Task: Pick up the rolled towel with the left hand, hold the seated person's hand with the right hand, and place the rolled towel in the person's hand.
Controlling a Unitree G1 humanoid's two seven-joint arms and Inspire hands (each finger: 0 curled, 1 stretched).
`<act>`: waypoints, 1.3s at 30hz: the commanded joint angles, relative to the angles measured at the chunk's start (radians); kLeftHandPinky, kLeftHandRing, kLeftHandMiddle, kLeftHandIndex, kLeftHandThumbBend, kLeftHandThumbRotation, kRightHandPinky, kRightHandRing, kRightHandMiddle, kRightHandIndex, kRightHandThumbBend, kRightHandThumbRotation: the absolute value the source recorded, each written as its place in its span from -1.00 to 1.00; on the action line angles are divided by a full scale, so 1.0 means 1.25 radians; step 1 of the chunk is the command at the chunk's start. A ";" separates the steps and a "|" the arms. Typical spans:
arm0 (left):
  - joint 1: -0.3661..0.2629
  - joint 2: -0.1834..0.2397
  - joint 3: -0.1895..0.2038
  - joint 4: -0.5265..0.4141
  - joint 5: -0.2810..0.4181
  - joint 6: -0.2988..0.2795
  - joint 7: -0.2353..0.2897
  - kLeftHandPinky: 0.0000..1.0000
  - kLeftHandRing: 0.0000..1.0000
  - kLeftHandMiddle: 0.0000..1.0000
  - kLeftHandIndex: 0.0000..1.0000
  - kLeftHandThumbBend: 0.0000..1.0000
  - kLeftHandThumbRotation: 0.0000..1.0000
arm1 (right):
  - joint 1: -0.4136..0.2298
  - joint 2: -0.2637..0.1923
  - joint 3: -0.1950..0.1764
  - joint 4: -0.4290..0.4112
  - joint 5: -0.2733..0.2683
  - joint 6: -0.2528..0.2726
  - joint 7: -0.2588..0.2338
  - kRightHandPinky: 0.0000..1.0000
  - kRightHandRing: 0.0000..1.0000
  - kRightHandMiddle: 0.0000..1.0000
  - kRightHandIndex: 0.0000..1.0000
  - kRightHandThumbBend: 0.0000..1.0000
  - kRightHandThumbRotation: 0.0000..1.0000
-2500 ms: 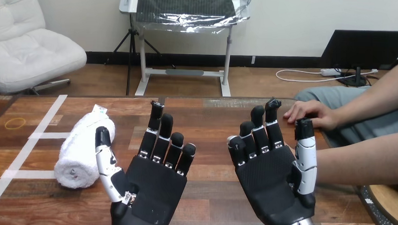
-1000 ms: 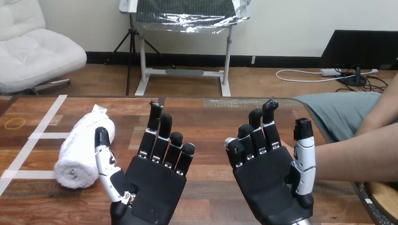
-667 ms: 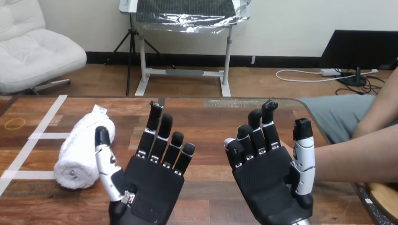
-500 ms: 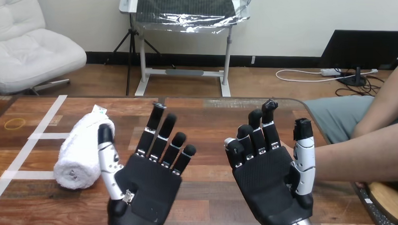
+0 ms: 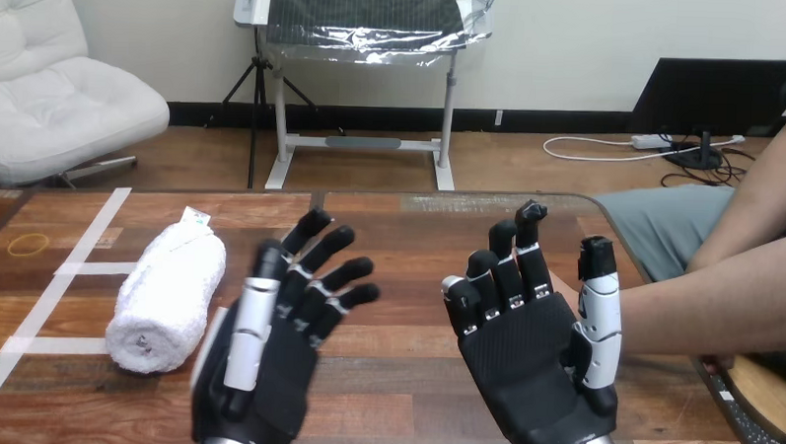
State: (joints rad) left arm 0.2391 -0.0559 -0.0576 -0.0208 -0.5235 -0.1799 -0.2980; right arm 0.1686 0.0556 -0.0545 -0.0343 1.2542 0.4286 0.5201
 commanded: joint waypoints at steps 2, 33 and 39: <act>-0.039 -0.007 0.012 -0.145 0.545 -0.197 0.265 0.56 0.62 0.64 0.64 0.26 -0.25 | -0.052 0.049 -0.021 -0.026 0.010 -0.006 0.010 -0.36 -0.05 0.15 0.17 0.34 -0.52; -0.120 0.073 -0.015 -0.214 1.100 0.074 0.598 0.45 0.65 0.75 0.74 0.46 -0.49 | -0.061 0.051 -0.023 -0.008 0.002 -0.014 0.021 -0.36 -0.04 0.16 0.18 0.33 -0.49; -0.136 0.080 -0.013 -0.205 1.131 0.099 0.611 0.41 0.65 0.76 0.75 0.45 -0.46 | -0.062 0.051 -0.023 -0.007 0.002 -0.013 0.020 -0.36 -0.05 0.16 0.18 0.34 -0.50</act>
State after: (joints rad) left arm 0.2387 -0.0096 -0.0557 -0.0470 0.5945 -0.1015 0.3209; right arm 0.1839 0.0549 -0.0529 -0.0341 1.2532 0.4317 0.5197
